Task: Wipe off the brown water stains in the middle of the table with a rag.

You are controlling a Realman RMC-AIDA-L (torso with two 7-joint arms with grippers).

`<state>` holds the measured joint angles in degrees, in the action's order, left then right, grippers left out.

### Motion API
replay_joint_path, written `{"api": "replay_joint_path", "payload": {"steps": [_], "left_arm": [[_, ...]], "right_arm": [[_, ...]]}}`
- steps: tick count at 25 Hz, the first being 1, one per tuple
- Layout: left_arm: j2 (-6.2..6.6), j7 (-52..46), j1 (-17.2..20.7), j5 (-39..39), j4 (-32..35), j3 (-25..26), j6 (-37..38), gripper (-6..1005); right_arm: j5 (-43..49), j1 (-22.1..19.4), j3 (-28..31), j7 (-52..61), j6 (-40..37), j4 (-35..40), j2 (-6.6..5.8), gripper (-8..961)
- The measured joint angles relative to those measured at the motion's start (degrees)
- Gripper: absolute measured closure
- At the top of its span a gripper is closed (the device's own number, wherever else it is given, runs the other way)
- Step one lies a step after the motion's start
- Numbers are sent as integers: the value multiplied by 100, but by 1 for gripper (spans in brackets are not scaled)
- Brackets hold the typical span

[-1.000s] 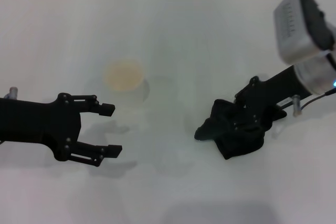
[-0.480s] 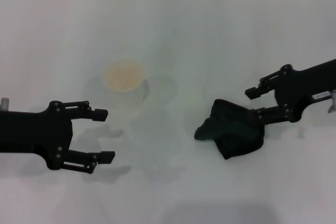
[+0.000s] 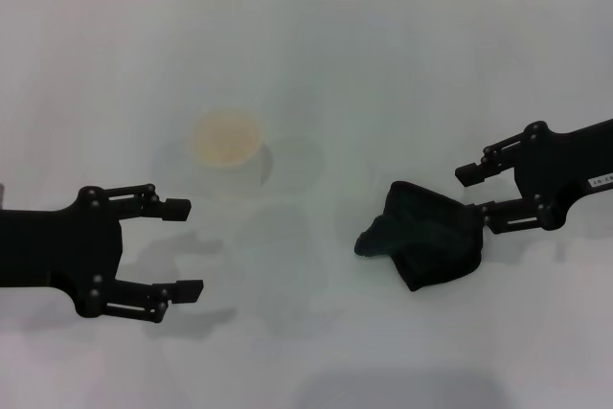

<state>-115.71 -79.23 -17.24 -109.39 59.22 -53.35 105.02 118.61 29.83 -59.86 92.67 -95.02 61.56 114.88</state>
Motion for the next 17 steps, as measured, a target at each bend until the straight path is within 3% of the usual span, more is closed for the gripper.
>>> {"api": "replay_joint_path", "payload": {"steps": [17], "left_arm": [[-19,18,50,-13,-16,110,3,105]], "right_arm": [[-44,84,3,15,-195,-24,28,477]]}}
